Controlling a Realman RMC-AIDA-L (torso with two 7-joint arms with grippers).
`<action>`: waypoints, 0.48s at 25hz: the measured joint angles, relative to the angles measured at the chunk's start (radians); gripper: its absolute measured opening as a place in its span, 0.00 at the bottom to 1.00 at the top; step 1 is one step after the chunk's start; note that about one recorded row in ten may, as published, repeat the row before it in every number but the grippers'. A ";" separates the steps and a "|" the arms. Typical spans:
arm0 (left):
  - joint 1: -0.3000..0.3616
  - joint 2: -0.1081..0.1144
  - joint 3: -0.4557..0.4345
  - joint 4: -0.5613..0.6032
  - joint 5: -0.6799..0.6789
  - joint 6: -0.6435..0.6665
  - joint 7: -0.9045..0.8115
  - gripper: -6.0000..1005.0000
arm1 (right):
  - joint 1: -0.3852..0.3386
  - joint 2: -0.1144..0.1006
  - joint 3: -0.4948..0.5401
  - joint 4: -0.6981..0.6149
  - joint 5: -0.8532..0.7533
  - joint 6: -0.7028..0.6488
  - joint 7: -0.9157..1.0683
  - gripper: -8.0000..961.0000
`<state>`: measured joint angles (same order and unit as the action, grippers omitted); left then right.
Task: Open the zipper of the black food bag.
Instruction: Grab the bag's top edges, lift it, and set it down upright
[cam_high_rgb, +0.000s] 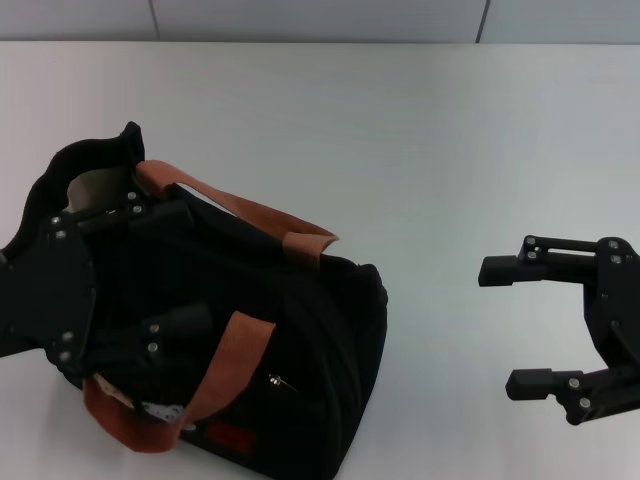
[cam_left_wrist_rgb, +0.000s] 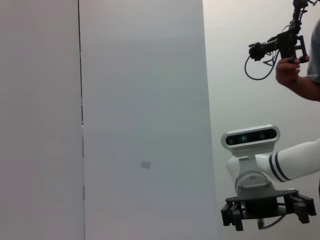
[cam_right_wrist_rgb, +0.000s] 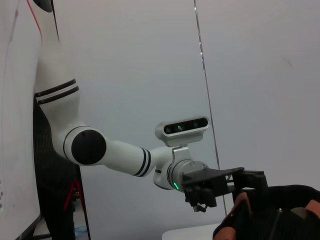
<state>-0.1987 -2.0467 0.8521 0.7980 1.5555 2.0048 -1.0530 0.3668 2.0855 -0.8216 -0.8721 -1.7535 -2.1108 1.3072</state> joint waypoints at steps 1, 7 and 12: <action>0.000 0.000 0.002 0.000 0.000 0.000 0.000 0.81 | 0.000 0.000 0.000 0.000 0.001 0.000 0.000 0.87; -0.001 0.000 0.005 0.003 0.001 0.000 -0.004 0.81 | 0.002 0.001 -0.001 0.012 0.002 0.007 -0.002 0.87; -0.003 0.000 0.006 0.003 0.001 0.000 -0.005 0.81 | 0.003 0.002 -0.001 0.020 0.003 0.009 -0.008 0.87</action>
<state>-0.2017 -2.0463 0.8584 0.8011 1.5566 2.0046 -1.0580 0.3696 2.0877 -0.8224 -0.8525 -1.7504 -2.1014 1.2996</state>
